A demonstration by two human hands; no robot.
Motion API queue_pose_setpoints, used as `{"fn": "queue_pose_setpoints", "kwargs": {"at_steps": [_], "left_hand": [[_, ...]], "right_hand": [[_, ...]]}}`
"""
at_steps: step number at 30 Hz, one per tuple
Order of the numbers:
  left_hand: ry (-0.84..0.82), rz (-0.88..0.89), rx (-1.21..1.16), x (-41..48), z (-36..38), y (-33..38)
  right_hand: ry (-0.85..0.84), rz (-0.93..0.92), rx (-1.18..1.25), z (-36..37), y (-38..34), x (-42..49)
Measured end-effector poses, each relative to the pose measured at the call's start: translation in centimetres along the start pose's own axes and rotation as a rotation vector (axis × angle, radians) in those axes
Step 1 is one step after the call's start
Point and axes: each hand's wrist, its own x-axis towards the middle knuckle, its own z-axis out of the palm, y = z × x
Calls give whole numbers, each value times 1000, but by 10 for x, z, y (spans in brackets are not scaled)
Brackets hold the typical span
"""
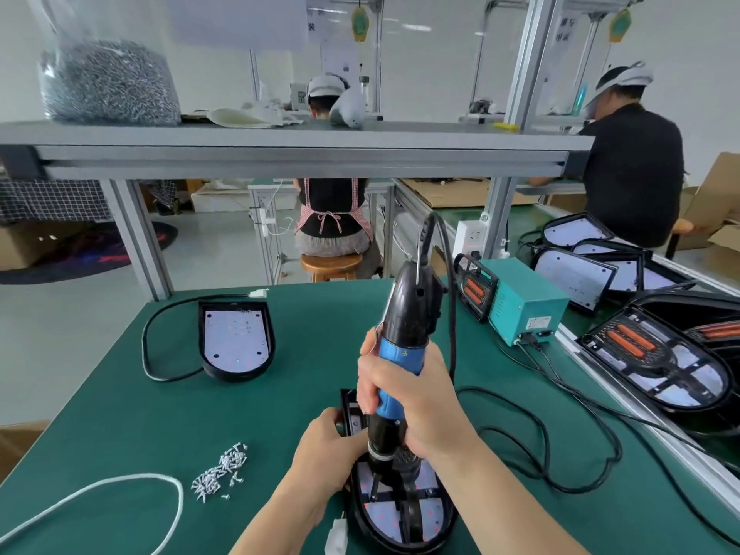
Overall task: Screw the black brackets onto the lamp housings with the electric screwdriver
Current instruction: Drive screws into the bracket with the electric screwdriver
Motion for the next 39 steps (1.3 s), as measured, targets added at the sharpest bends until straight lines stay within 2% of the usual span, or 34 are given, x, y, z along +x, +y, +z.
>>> {"fn": "queue_pose_setpoints", "kwargs": {"at_steps": [5,8,11,13,15,17,18,21,24,33,36,39], "left_hand": [[-43,-7,-21,-3,-1,9],[-61,-15,-17,-4,-3,8],[-40,0,127,-5,-8,6],[95,39,241,-3,-23,3],[327,71,419,4,-53,2],[493,10,604,9,-92,1],[516,-32,660,11,-110,1],[387,-128,758,16,-140,3],[245,-146,791,18,-144,7],[107,-83,1048,19,-134,9],[188,-13,1058,15,-134,4],[379,179,729,0,-125,12]], "right_hand": [[-112,-18,20,-6,-8,4],[-67,-69,74,-9,-19,12],[62,-110,118,-19,-29,22],[171,-103,157,-28,-32,24],[247,-83,200,-38,-31,21],[302,-73,239,-47,-29,17],[329,-68,254,-51,-28,15],[402,-56,277,-58,-26,10],[433,-47,285,-59,-25,9],[450,-57,302,-57,-31,7],[477,-62,337,-55,-32,7],[535,-84,369,-53,-32,8]]}}
